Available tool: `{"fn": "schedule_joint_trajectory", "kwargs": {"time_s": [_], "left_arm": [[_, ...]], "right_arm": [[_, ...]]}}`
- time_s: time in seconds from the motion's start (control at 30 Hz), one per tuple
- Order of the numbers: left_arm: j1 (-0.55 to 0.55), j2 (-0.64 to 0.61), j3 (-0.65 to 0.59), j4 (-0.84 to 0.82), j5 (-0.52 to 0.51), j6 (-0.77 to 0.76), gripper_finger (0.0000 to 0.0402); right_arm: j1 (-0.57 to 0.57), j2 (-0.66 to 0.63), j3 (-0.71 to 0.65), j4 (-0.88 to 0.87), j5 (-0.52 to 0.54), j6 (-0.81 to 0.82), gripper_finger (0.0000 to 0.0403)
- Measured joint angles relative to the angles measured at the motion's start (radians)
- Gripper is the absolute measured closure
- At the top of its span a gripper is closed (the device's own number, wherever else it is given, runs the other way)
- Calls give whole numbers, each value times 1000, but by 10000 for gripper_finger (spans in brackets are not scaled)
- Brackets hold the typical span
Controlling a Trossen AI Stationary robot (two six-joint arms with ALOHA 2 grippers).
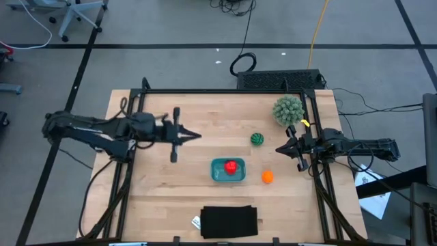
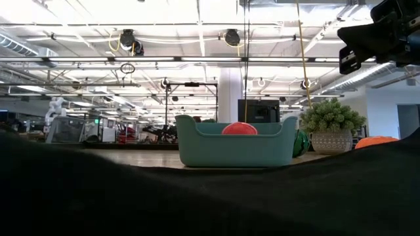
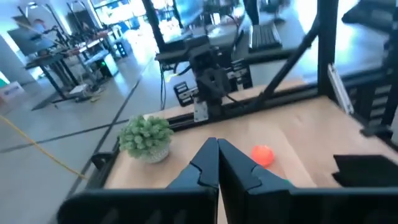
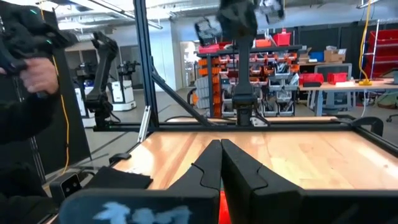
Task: Pick and placing Produce into tupperware
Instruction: Put the green watermelon into the blue bin
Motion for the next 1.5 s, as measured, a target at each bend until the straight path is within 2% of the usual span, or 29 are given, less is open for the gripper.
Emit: {"fn": "schedule_joint_trajectory", "kwargs": {"time_s": [0.13, 0.2, 0.27, 0.4, 0.47, 0.63, 0.73, 0.83, 0.93, 1.17, 1.27, 1.5], "left_arm": [[73, -80, -159, 190, 213, -68, 401], [71, -115, -229, 272, 234, -90, 401], [61, -149, -283, 290, 174, -108, 401], [19, -217, -351, 251, -53, -149, 401], [-13, -238, -370, 204, -120, -156, 401], [-154, -296, -393, 151, -316, -96, 401], [-219, -349, -415, 152, -368, -34, 401], [-223, -402, -444, 166, -368, 15, 401], [-181, -446, -478, 159, -350, 38, 401], [-67, -541, -553, 184, -153, 3, 401], [-58, -577, -587, 177, -183, -49, 401], [-81, -636, -690, 207, -201, -66, 401]], "right_arm": [[0, 0, 0, 1, 0, 0, 403], [0, 0, 0, 1, 0, 0, 403], [0, 0, 0, 4, 0, 0, 403], [0, 0, 0, 6, 0, -1, 403], [0, 0, 0, 6, 0, -3, 403], [0, 0, 0, 6, 0, -4, 403], [0, 0, 0, 6, 0, -4, 403], [0, 0, 0, 6, 0, -5, 403], [0, 0, 0, 6, 0, -5, 403], [0, 0, 0, 7, 0, 21, 403], [0, 0, 0, 9, 0, 29, 403], [0, 0, 0, 9, -5, 29, 403]]}}
